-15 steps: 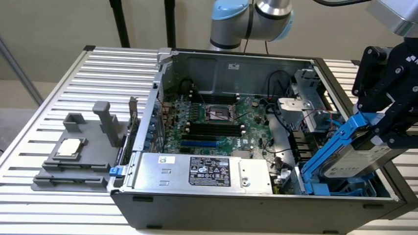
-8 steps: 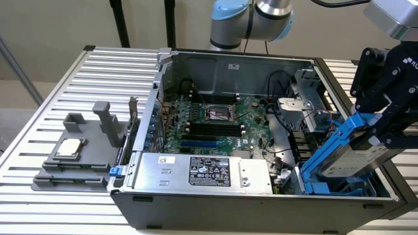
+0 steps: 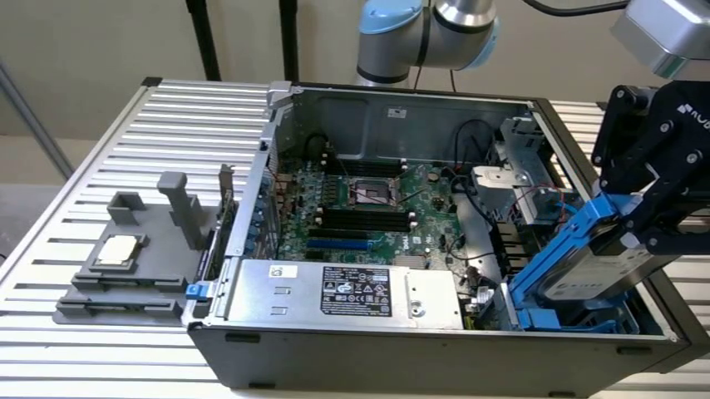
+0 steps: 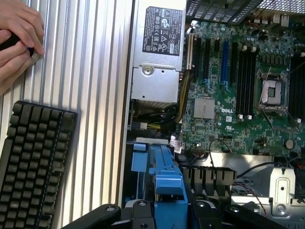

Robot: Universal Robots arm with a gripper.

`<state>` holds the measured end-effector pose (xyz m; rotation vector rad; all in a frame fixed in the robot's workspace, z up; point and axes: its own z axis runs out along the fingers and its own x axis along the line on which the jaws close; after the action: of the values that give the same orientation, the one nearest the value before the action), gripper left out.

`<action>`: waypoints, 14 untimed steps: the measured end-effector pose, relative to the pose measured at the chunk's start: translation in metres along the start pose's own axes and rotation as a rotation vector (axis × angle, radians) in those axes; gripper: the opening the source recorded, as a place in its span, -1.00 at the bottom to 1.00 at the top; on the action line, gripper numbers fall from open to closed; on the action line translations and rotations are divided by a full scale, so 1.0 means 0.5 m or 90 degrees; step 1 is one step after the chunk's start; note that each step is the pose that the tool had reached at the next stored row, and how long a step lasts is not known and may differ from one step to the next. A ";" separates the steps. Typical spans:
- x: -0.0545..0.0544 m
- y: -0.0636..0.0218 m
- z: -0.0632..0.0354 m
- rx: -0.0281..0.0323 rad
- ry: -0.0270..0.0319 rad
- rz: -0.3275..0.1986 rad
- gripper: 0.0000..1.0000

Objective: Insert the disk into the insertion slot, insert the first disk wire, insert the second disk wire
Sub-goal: 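Insert the disk into the insertion slot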

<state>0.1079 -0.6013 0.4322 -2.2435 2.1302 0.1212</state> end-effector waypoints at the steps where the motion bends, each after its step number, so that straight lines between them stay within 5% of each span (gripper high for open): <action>1: 0.000 0.000 0.002 0.0000 -0.0006 0.000 -0.36; 14: 0.002 -0.001 0.027 0.0006 -0.0121 0.000 -0.36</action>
<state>0.1079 -0.6011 0.4185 -2.2331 2.1197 0.1409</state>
